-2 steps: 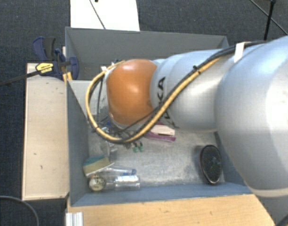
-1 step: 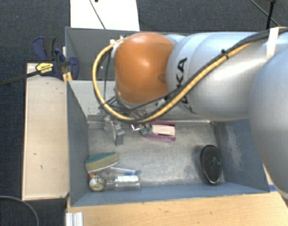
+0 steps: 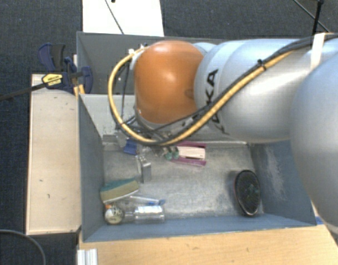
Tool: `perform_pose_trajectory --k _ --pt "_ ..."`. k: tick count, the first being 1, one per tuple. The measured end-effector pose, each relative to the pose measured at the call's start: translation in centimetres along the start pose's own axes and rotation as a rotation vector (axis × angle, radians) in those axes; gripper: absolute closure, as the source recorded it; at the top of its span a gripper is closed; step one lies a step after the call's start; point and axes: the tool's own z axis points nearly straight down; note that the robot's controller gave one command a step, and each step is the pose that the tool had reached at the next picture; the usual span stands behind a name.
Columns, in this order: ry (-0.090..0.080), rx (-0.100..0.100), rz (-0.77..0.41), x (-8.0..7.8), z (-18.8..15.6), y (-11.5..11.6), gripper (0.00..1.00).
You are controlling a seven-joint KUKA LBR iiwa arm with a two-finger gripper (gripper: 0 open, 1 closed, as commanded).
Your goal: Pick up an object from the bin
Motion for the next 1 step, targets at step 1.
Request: perform_pose_trajectory --k 1 --pt "0.012 0.000 0.040 5.62 7.22 0.33 0.00"
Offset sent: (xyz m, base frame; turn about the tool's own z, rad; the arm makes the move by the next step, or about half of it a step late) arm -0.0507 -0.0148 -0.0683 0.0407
